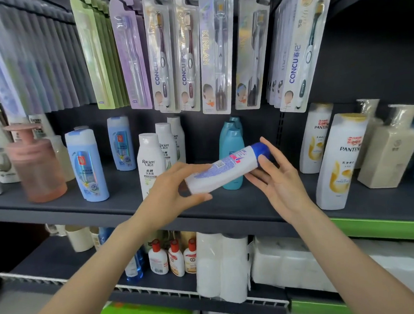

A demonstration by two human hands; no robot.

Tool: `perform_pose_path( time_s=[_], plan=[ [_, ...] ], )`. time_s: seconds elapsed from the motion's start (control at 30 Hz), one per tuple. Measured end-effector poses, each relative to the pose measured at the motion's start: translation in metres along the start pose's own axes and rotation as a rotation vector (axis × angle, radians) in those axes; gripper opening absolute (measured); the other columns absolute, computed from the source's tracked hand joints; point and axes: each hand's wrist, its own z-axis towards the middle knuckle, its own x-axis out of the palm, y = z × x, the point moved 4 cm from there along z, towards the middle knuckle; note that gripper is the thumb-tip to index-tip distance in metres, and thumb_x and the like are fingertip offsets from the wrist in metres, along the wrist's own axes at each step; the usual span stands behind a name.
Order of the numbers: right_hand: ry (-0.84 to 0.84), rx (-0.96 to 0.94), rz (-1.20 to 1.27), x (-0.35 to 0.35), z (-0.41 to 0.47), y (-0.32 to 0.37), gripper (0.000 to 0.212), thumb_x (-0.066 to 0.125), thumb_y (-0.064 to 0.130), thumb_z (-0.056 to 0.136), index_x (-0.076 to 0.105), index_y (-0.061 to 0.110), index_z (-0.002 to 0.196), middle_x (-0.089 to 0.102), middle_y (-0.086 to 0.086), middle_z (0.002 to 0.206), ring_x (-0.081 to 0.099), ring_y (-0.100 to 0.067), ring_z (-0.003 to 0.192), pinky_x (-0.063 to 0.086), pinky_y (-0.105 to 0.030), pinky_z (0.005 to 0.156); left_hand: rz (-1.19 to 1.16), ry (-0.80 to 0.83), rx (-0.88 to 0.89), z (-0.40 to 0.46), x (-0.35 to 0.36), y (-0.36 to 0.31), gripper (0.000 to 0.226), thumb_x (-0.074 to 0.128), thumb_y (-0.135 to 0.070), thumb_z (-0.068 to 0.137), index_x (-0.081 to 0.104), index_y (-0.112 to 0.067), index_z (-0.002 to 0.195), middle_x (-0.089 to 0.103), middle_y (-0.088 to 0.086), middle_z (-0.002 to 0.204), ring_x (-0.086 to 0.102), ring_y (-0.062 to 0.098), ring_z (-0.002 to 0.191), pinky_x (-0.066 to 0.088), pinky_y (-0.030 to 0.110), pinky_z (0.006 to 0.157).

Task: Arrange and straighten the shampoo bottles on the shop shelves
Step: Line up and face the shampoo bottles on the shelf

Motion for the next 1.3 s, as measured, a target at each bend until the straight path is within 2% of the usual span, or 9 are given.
perform_pose_path(
  time_s=[0.07,0.17,0.23,0.4,0.5,0.67,0.87,1.07,1.3],
  plan=[
    [0.014,0.005,0.029,0.001,0.001,0.001,0.049,0.058,0.02,0.084,0.05,0.032,0.131,0.063,-0.003,0.123,0.064,-0.021,0.109,0.055,-0.036,0.088,-0.182,0.054,-0.059,0.0,0.004,-0.003,0.042,0.066,-0.036,0.083,0.052,-0.044,0.122,0.06,-0.015,0.116,0.058,0.006,0.104,0.05,0.021,0.087],
    [0.049,0.017,0.071,0.002,0.001,0.003,0.055,0.058,0.021,0.081,0.047,0.032,0.134,0.064,-0.004,0.122,0.063,-0.022,0.111,0.055,-0.039,0.087,-0.512,0.121,-0.179,-0.001,0.009,-0.008,0.03,0.053,-0.016,0.093,0.057,-0.027,0.12,0.062,-0.005,0.114,0.063,0.016,0.103,0.055,0.028,0.083],
    [0.05,-0.006,0.042,0.004,0.001,0.006,0.055,0.062,0.022,0.077,0.049,0.031,0.13,0.065,-0.006,0.119,0.064,-0.022,0.109,0.057,-0.036,0.081,-0.59,0.134,-0.236,-0.001,0.01,-0.008,0.027,0.049,-0.015,0.094,0.057,-0.024,0.119,0.063,-0.001,0.113,0.065,0.02,0.1,0.056,0.03,0.083],
    [-0.088,-0.061,-0.088,0.007,0.005,0.013,0.033,0.062,0.012,0.085,0.06,0.026,0.115,0.066,-0.008,0.112,0.067,-0.02,0.101,0.058,-0.031,0.068,-0.438,0.205,-0.202,0.003,0.013,-0.01,0.026,0.05,-0.023,0.093,0.05,-0.033,0.118,0.067,-0.009,0.105,0.065,0.006,0.095,0.053,0.019,0.078],
    [-0.126,-0.097,-0.116,0.009,0.008,0.018,0.027,0.065,0.007,0.084,0.06,0.019,0.108,0.065,-0.007,0.113,0.067,-0.023,0.101,0.058,-0.033,0.066,-0.262,0.187,-0.154,0.011,0.014,-0.012,0.03,0.053,-0.028,0.093,0.045,-0.041,0.118,0.063,-0.015,0.109,0.063,0.0,0.095,0.054,0.021,0.081],
    [-0.073,-0.149,-0.287,0.021,0.008,0.026,0.026,0.067,0.004,0.082,0.06,0.019,0.102,0.071,0.006,0.096,0.069,-0.016,0.093,0.059,-0.033,0.065,-0.115,0.102,-0.072,0.034,0.02,-0.029,0.05,0.064,-0.025,0.086,0.04,-0.034,0.129,0.062,-0.007,0.103,0.064,0.006,0.09,0.054,0.015,0.072],
    [-0.013,-0.157,-0.48,0.024,0.016,0.035,0.035,0.066,0.005,0.084,0.062,0.022,0.114,0.067,-0.004,0.11,0.067,-0.017,0.098,0.06,-0.034,0.073,-0.06,0.011,0.027,0.056,0.019,-0.035,0.06,0.068,-0.017,0.083,0.04,-0.033,0.134,0.057,-0.011,0.094,0.058,0.002,0.077,0.046,0.006,0.067],
    [0.041,-0.159,-0.566,0.022,0.026,0.034,0.037,0.061,0.003,0.087,0.061,0.027,0.116,0.064,-0.002,0.115,0.064,-0.012,0.101,0.057,-0.022,0.069,-0.145,-0.016,-0.018,0.064,0.029,-0.021,0.064,0.068,-0.011,0.083,0.039,-0.034,0.134,0.062,-0.003,0.098,0.06,0.001,0.079,0.046,0.004,0.065],
    [-0.037,-0.233,-0.681,0.022,0.041,0.025,0.029,0.069,0.004,0.081,0.063,0.025,0.1,0.069,-0.003,0.107,0.067,-0.016,0.097,0.058,-0.041,0.079,-0.258,-0.068,-0.075,0.066,0.043,-0.003,0.066,0.068,-0.01,0.083,0.037,-0.037,0.135,0.062,0.0,0.101,0.064,0.008,0.085,0.05,0.01,0.069]
  ],
)
